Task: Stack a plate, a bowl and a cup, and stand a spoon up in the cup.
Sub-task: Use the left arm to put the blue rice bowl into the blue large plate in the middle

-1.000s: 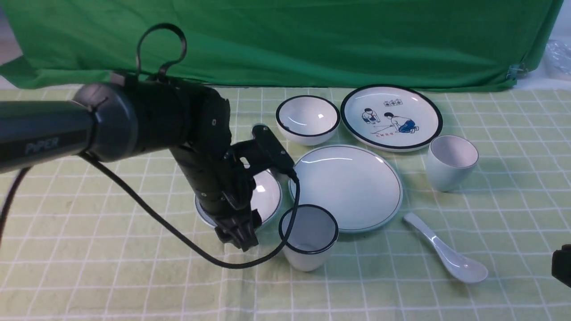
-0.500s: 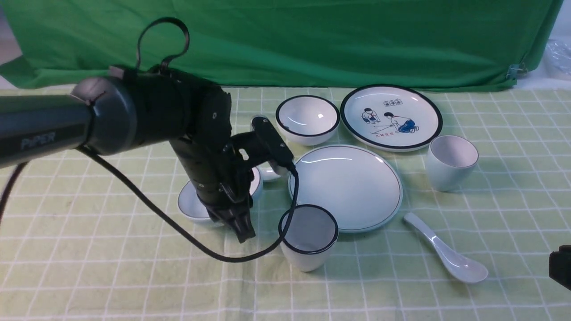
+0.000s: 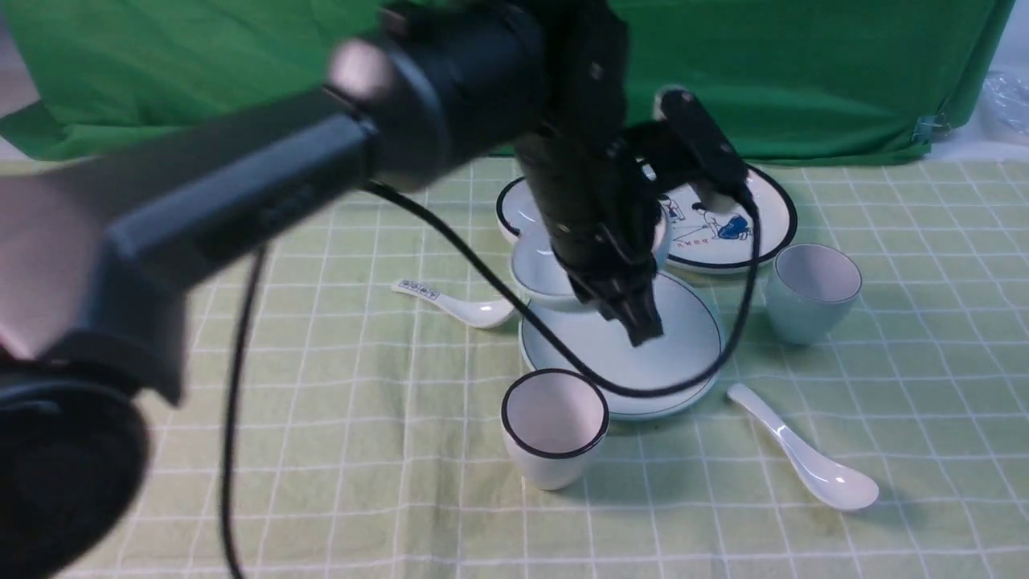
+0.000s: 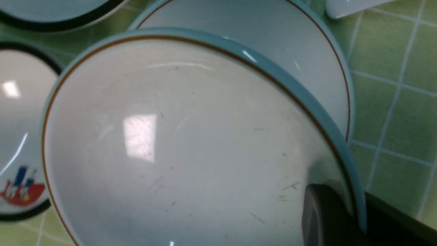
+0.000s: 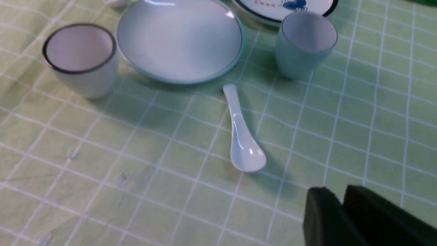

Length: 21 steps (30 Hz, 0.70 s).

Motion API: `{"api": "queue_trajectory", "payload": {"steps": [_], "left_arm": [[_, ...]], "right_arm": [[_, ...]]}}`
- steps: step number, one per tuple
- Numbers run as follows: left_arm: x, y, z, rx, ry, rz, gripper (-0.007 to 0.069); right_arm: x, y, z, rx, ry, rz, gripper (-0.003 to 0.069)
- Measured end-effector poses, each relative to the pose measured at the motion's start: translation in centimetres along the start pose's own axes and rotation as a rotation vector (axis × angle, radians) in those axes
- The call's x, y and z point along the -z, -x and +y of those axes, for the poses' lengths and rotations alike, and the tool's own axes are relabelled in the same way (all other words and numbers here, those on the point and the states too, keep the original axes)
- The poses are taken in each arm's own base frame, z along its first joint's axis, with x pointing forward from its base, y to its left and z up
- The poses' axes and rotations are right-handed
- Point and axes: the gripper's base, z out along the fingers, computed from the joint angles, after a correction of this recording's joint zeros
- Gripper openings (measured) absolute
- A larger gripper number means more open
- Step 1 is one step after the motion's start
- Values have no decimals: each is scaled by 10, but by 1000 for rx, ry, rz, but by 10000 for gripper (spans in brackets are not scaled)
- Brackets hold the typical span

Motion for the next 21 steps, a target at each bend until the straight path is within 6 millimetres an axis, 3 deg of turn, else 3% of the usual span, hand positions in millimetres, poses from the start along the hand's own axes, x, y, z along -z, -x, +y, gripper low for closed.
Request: {"api": "queue_trajectory", "payload": {"steps": [2, 3, 7, 21], "left_arm": [[-13, 8, -1, -25, 8, 17, 34], [-29, 13, -3, -43, 3, 45, 34], [-50, 14, -5, -55, -7, 75, 34], [-70, 14, -9, -99, -49, 93, 45]], "right_arm": [[0, -2, 0, -1, 0, 27, 126], [0, -5, 0, 0, -2, 51, 127], [0, -7, 0, 0, -3, 73, 130], [0, -7, 0, 3, -3, 76, 144]]}}
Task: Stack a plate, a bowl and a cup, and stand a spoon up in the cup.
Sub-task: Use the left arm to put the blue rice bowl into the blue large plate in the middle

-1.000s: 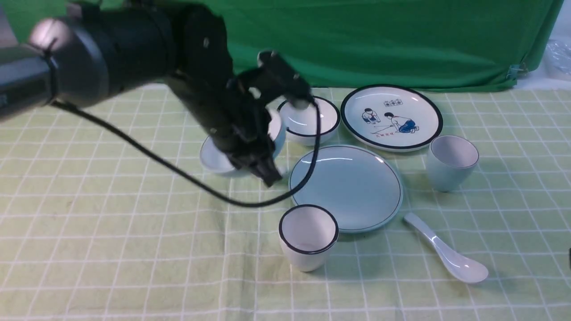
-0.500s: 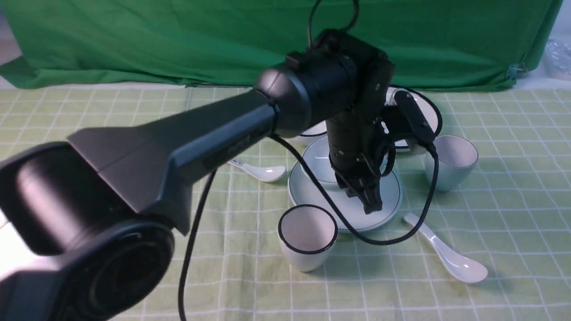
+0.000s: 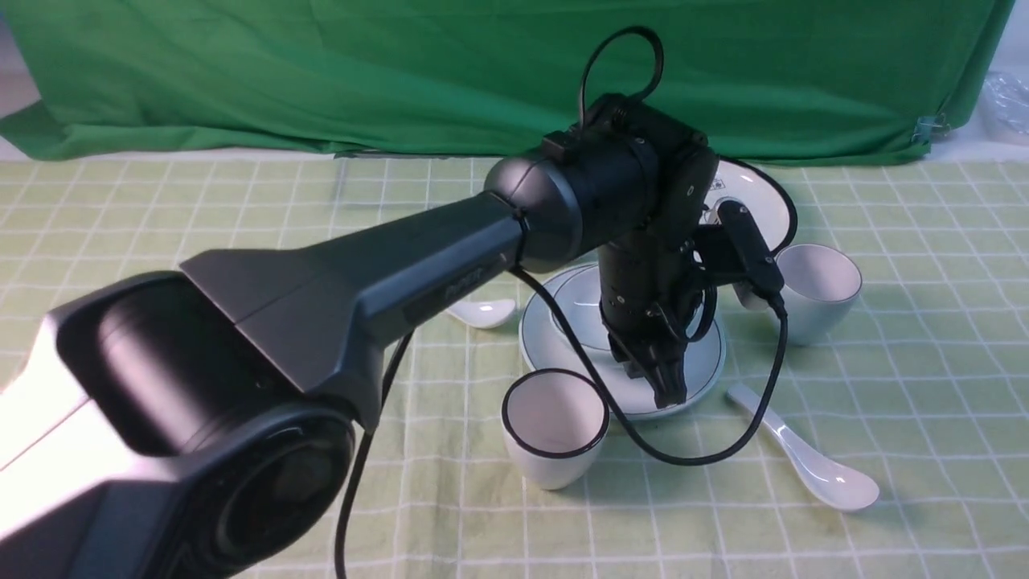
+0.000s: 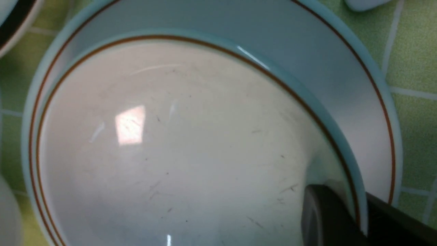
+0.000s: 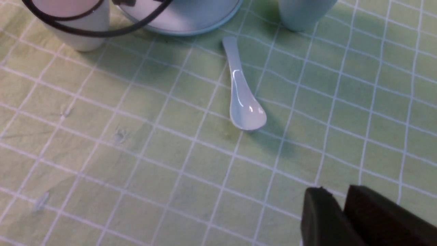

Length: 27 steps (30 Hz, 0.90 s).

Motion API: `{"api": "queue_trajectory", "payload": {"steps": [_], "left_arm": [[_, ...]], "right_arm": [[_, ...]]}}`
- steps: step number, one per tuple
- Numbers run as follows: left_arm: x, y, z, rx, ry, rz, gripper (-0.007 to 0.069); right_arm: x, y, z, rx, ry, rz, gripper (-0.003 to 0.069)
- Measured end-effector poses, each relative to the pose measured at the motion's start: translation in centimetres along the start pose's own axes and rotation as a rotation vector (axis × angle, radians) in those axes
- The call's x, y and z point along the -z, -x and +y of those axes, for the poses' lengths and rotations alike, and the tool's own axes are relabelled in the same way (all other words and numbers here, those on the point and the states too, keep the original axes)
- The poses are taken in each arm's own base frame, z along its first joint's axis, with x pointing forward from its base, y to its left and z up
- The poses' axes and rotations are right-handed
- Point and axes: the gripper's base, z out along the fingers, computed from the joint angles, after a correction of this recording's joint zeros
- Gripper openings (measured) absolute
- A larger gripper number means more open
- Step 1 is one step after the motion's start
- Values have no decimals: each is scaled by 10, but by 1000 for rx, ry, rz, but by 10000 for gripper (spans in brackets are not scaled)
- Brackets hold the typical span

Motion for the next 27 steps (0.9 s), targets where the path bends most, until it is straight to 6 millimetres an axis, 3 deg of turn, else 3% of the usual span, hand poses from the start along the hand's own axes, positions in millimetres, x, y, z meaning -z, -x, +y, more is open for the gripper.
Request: {"api": "queue_trajectory", "payload": {"steps": [3, 12, 18, 20, 23, 24, 27], "left_arm": [[-4, 1, -2, 13, -22, -5, 92], [-10, 3, -7, 43, -72, -25, 398], [-4, 3, -7, 45, -78, -23, 475], [15, 3, -8, 53, -74, -31, 470], [71, 3, -7, 107, -24, -108, 411], [72, 3, -7, 107, -24, -107, 403], [157, -5, -11, 241, 51, -255, 230]], "right_arm": [[0, 0, 0, 0, 0, 1, 144], [0, -1, 0, 1, 0, 7, 144], [0, 3, 0, -2, 0, 6, 185], [-3, 10, 0, -1, 0, 21, 228], [-15, 27, 0, 21, 3, 73, 264], [-17, 29, 0, 24, 3, 79, 265], [-44, 59, 0, 71, 13, 162, 276]]}}
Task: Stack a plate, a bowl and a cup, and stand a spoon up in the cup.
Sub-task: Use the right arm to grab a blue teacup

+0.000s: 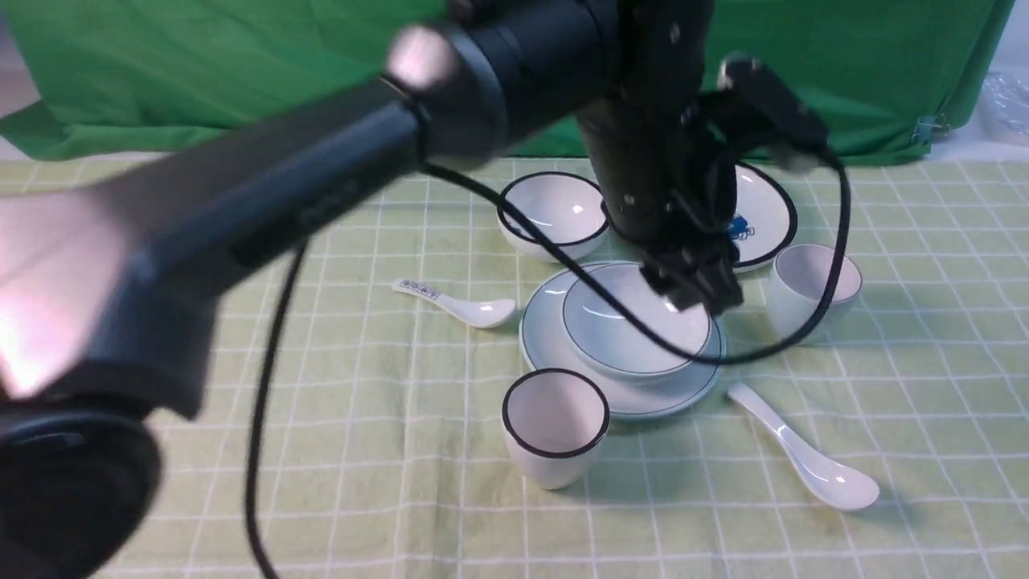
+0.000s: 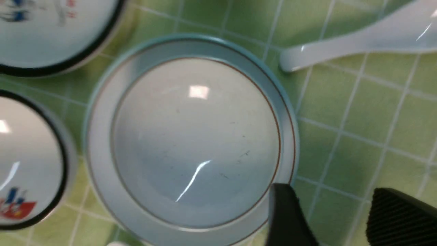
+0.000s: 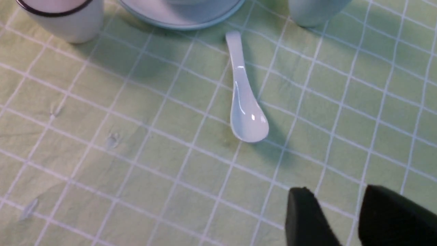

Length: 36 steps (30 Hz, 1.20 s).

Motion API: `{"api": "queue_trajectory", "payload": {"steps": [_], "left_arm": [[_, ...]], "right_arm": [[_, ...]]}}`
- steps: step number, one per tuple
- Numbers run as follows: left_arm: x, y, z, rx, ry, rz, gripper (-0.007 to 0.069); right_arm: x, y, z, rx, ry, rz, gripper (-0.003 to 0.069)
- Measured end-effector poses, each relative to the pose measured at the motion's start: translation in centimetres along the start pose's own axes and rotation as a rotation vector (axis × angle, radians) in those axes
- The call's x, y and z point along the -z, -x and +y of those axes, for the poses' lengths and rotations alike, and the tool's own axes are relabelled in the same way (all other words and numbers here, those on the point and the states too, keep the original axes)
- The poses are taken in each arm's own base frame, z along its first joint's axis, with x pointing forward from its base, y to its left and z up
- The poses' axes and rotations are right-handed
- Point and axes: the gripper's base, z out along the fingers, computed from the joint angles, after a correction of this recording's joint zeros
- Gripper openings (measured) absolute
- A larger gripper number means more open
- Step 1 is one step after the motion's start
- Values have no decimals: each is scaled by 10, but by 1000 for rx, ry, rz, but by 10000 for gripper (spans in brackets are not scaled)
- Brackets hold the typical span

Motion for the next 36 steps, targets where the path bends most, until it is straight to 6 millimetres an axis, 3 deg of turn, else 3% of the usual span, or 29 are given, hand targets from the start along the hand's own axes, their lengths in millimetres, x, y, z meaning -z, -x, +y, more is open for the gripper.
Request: {"api": "queue_trajectory", "payload": {"steps": [3, 7, 9, 10, 11, 14, 15, 16, 17, 21, 24, 28, 32, 36], "left_arm": [[71, -4, -6, 78, 42, -119, 69], [138, -40, -25, 125, 57, -179, 6], [161, -66, -37, 136, 69, -198, 0], [165, -72, -39, 140, 74, -209, 0], [172, -94, -48, 161, 82, -230, 0], [188, -130, -63, 187, 113, -335, 0], [184, -150, -70, 196, 120, -371, 0], [189, -153, -72, 197, 127, -405, 0], [185, -175, -81, 208, 136, -460, 0], [180, -217, -97, 224, 174, -622, 0], [177, -237, -104, 253, 178, -676, 0], [173, -246, -108, 274, 169, -672, 0], [171, -247, -108, 283, 160, -665, 1], [171, -247, -108, 283, 160, -665, 1]], "right_arm": [[-24, 32, -2, 34, 9, 75, 279], [-68, 80, -7, 65, 20, 163, 280], [-89, 98, -14, 63, 25, 192, 281], [-92, 100, -15, 63, 26, 195, 282], [-108, 110, -23, 54, 39, 215, 291], [-142, 126, -35, 13, 100, 245, 339], [-156, 131, -40, -3, 128, 253, 368], [-158, 132, -41, -5, 132, 254, 377], [-173, 138, -47, -15, 149, 264, 403], [-211, 148, -60, -38, 168, 302, 420], [-237, 152, -67, -49, 173, 328, 414], [-261, 151, -68, -52, 183, 363, 386], [-283, 147, -68, -60, 191, 401, 304], [-286, 145, -68, -68, 195, 425, 104]]}}
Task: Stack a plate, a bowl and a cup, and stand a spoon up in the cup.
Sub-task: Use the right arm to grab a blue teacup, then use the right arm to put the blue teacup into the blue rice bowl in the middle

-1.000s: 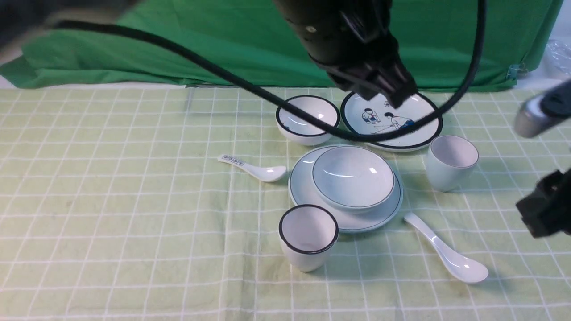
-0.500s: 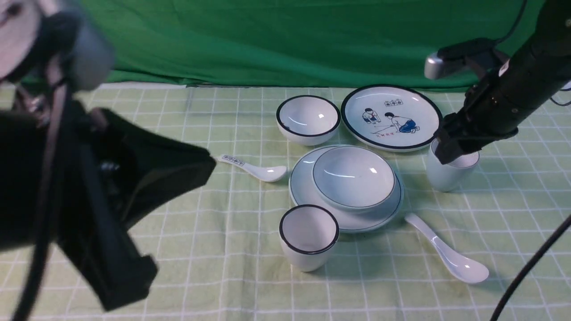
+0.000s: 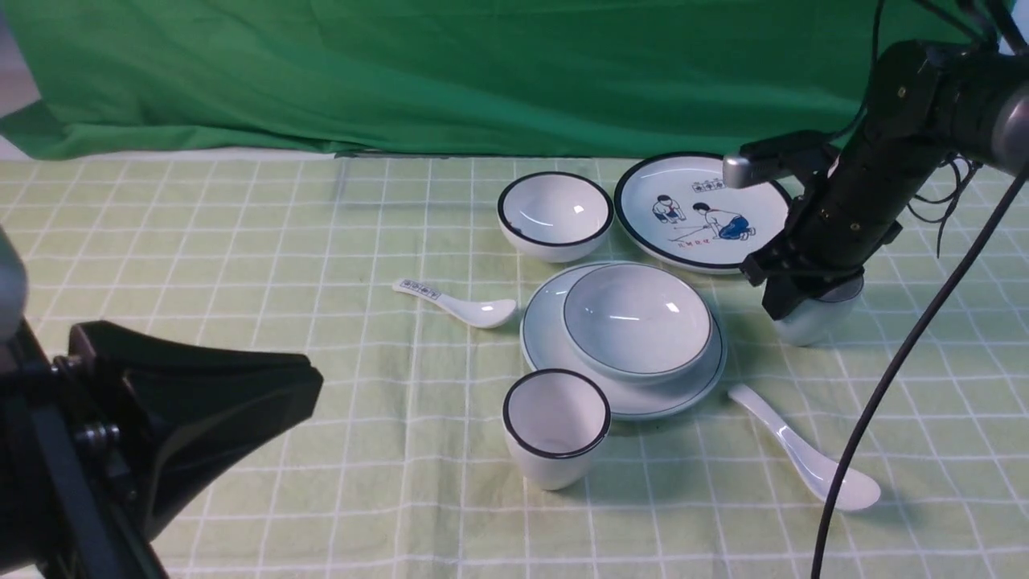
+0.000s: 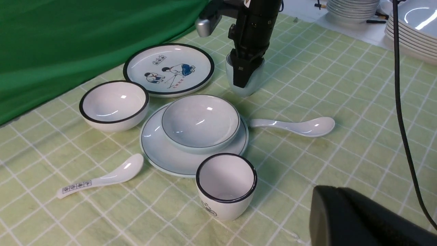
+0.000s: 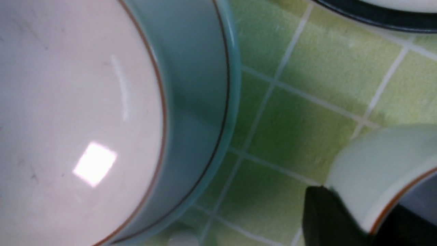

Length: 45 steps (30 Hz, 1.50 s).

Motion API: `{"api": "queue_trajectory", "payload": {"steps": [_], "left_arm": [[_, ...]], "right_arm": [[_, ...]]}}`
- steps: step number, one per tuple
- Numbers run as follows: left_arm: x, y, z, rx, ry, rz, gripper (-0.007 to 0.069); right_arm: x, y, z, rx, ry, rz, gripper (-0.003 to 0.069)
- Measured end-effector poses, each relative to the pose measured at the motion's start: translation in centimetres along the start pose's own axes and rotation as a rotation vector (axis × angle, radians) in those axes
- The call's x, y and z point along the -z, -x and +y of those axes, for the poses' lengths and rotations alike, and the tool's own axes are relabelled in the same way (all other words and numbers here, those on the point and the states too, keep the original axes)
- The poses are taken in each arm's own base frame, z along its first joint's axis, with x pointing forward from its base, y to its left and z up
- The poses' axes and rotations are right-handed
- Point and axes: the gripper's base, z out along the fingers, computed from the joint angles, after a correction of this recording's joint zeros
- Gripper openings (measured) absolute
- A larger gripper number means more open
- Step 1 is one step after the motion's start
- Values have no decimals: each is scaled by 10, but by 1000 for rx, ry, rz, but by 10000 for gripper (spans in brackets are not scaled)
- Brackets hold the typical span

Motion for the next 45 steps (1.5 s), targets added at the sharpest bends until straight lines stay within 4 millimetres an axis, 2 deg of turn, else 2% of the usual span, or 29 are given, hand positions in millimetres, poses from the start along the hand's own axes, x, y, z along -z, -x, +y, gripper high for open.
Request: {"api": "queue_trajectory", "payload": {"steps": [4, 8, 9, 10, 12, 13, 14, 18, 20, 26, 33, 37, 40, 42, 45], "left_arm": [[0, 0, 0, 0, 0, 0, 1], [0, 0, 0, 2, 0, 1, 1], [0, 0, 0, 2, 0, 1, 1], [0, 0, 0, 2, 0, 1, 1], [0, 0, 0, 2, 0, 1, 1], [0, 0, 0, 2, 0, 1, 1], [0, 0, 0, -2, 2, 2, 1], [0, -2, 0, -4, 2, 17, 1], [0, -2, 0, -5, 1, 26, 1], [0, -5, 0, -7, -1, 55, 1], [0, -5, 0, -7, -1, 55, 1], [0, -5, 0, -6, -1, 57, 1], [0, -5, 0, -6, -1, 57, 1], [0, -5, 0, -6, -1, 57, 1], [0, -5, 0, -6, -1, 57, 1]], "right_arm": [[14, -1, 3, -10, 4, 9, 85], [47, -2, 19, 14, -3, -10, 85], [56, -2, 28, 34, -5, -23, 85], [74, -2, 51, 87, -5, -56, 85], [91, -1, 85, 166, 9, -99, 85], [93, -1, 93, 182, 15, -105, 85], [96, -1, 122, 246, 39, -123, 85], [80, 3, 156, 315, 58, -122, 85], [65, 6, 160, 315, 50, -102, 85], [26, 13, 156, 305, 26, -53, 85], [4, 15, 154, 290, 24, -20, 92], [1, 17, 153, 287, 22, -27, 132], [0, 17, 151, 284, 19, -30, 259], [3, 18, 152, 283, 19, -36, 376], [9, 18, 152, 278, 18, -49, 465]]}}
